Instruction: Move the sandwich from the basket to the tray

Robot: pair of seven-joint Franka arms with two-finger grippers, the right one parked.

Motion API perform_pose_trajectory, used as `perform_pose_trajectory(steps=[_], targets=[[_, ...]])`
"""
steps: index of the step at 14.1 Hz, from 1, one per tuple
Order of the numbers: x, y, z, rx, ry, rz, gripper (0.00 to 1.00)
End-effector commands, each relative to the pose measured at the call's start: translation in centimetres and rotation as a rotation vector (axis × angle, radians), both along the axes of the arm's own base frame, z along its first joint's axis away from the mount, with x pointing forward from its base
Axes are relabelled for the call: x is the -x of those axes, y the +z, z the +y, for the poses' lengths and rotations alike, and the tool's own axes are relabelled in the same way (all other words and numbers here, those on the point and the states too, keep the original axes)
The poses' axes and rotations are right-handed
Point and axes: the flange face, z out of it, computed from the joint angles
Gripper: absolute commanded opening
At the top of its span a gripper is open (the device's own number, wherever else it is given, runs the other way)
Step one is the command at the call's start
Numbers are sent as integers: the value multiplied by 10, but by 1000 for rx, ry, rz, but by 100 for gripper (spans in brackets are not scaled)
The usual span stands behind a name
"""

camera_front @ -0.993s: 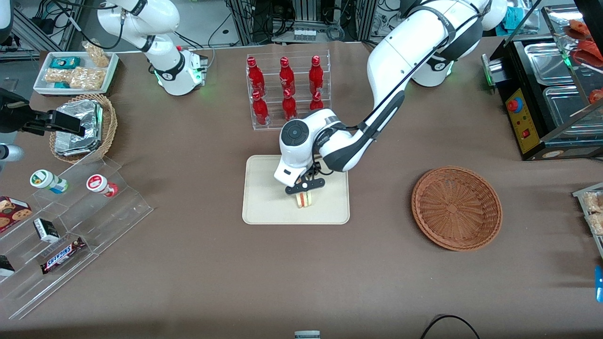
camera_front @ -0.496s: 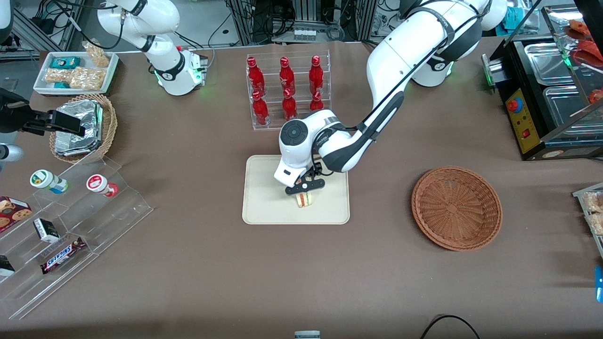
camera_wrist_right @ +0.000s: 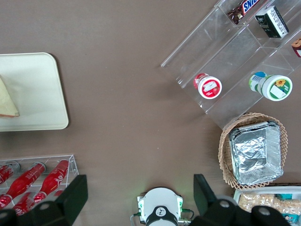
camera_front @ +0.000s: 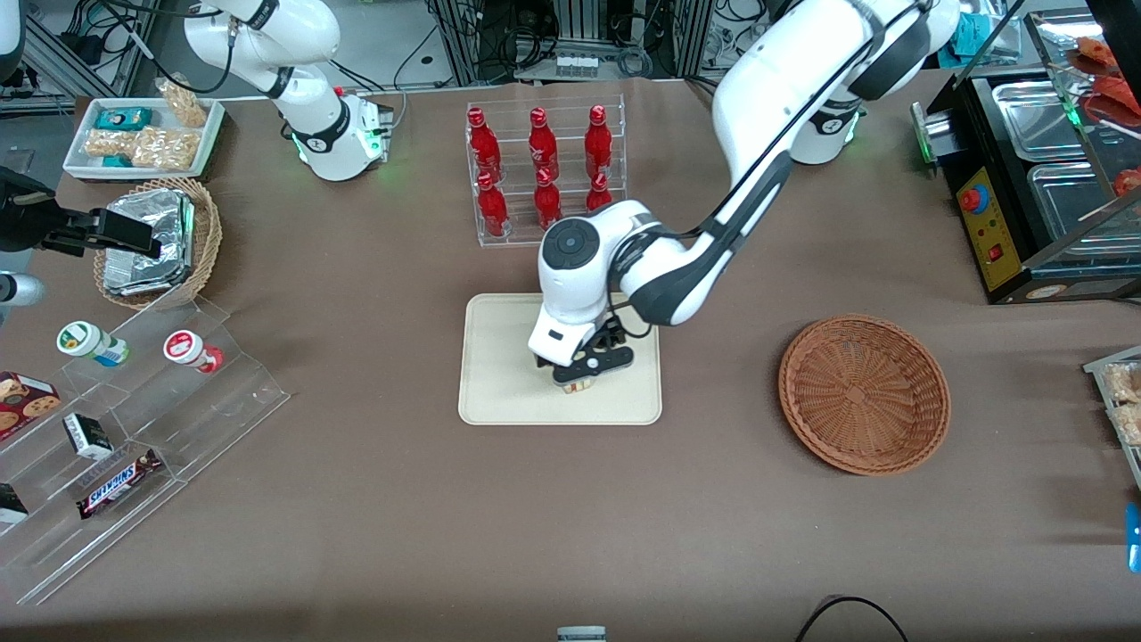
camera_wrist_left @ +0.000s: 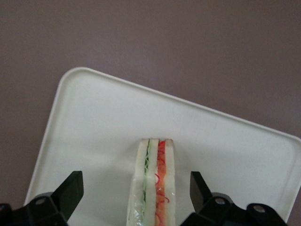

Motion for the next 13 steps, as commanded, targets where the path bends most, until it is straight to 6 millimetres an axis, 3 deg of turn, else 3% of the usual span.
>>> perform_pose_trajectory(steps=[1, 3, 4, 6, 9, 10, 13], targets=[[-16, 51, 39, -10, 67, -5, 100], [-29, 79, 69, 13, 89, 14, 100], [-34, 93, 93, 0, 68, 35, 100], [-45, 124, 143, -7, -4, 120, 100], [-59, 171, 236, 14, -121, 231, 100], [-61, 185, 272, 19, -143, 273, 100], [-51, 213, 335, 4, -224, 364, 100]])
